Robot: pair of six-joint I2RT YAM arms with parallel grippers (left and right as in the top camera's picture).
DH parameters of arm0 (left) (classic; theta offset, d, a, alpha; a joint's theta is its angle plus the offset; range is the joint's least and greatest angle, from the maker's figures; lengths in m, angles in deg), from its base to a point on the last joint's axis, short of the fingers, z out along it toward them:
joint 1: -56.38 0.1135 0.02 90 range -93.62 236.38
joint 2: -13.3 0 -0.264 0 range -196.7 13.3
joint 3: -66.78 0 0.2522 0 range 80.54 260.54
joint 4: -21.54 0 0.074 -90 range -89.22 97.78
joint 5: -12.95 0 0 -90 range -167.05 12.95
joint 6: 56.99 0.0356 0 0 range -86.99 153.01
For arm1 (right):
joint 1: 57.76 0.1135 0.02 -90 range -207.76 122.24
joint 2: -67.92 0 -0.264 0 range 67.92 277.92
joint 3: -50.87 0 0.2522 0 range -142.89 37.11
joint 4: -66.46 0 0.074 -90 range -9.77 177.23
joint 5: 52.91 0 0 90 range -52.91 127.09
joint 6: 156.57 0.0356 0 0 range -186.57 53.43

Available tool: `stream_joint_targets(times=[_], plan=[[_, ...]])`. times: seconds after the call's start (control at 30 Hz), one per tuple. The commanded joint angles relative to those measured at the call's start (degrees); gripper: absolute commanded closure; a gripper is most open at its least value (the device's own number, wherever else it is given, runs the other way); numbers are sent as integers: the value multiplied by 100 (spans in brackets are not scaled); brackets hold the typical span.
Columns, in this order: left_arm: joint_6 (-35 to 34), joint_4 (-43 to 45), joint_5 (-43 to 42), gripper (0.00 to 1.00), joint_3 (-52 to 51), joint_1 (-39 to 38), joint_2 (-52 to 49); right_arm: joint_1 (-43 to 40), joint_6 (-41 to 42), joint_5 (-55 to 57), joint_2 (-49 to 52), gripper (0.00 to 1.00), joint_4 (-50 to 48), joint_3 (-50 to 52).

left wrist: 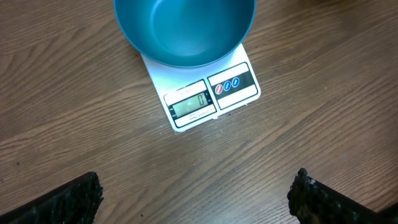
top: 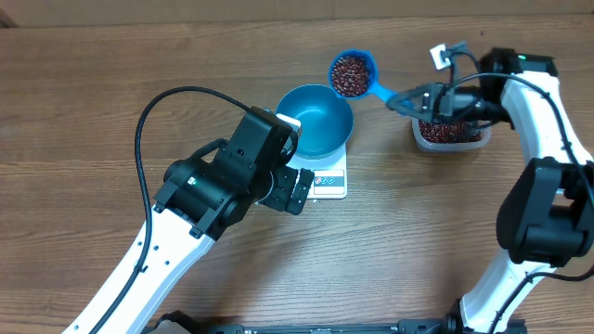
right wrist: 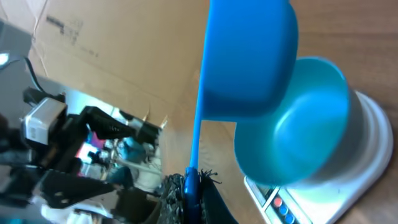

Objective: Scoop item into bowl and weigh 150g on scale
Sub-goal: 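Lift the filled scoop with the right gripper toward the teal bowl, then tilt the scoop with the right gripper to pour beans into the bowl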

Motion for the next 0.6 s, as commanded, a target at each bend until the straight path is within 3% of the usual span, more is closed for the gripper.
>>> stream_joint_targets(times=[0.0,0.13,0.57], plan=[[-61,2,-24,0,15,35,22,229,1086,164,-39,96,-721,-199],[-61,2,-24,0,15,35,22,470,2048,745,-39,96,-1650,-199],[-61,2,-24,0,15,35,22,970,2096,1436,-190,96,-1993,-199]])
